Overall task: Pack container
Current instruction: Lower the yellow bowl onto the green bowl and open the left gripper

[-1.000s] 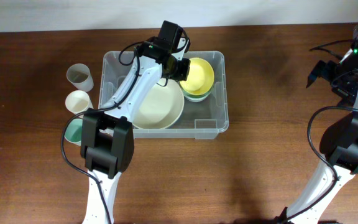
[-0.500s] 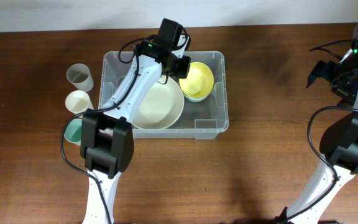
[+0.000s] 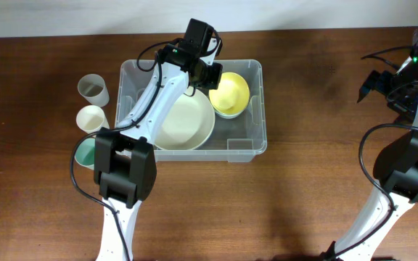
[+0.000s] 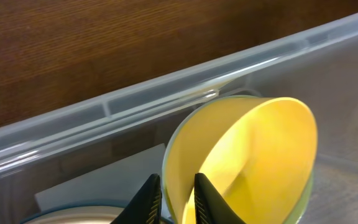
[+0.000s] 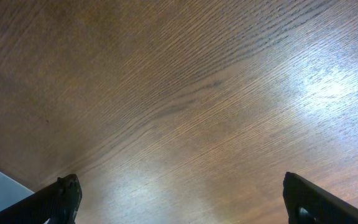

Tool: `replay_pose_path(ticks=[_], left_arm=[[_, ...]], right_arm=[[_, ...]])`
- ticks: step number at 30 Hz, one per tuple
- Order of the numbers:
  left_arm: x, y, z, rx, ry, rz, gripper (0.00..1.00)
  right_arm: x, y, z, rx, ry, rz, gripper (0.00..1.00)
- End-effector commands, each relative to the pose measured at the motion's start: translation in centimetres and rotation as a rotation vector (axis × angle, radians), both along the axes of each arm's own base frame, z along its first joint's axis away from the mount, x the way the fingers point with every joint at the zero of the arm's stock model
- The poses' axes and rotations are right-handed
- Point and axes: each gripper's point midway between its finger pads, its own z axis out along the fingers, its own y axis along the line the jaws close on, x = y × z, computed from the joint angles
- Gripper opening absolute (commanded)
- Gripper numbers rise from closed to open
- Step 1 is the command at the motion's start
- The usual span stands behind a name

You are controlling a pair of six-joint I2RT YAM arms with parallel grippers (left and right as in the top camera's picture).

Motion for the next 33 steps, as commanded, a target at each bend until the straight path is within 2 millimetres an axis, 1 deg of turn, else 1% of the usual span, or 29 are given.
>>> replay_pose_path(ticks=[1,8,10,20,25,27,33], left_arm=[[0.4,0.2,0.4,0.02,-0.02,0.003,0.23],[0.0,0.3,-1.8,0.043,0.026,-0.012,0.24],[-0.1,0.2,-2.1,0.04,0.036,-0.016,0.24],[-0.6,-0.2,-2.1,0.017,0.056,-0.031,0.22],[-0.6,-0.2,-2.1,0.017,0.055,-0.032,0.08],[-0.5,-0.2,-2.1,0.016,0.054,-0.032,0.01],[-0.7,-0.4,-2.1,0.006,0.06,-0.037,0.01]], right_arm=[[-0.3,-0.2,1.5,-0.019,-0.032,0.0,0.99],[-0.3,-0.2,1.5,-0.018,-0.032,0.0,0.99],[-0.3,-0.2,1.5,-0.018,-0.032,0.0,0.99],[-0.3,-0.2,1.5,-0.019,-0.032,0.0,0.99],[-0.3,-0.2,1.5,-0.019,-0.032,0.0,0.99],[-0.3,-0.2,1.5,-0.018,-0.032,0.0,0.99],[-0.3,-0.2,1.5,-0.019,-0.032,0.0,0.99]])
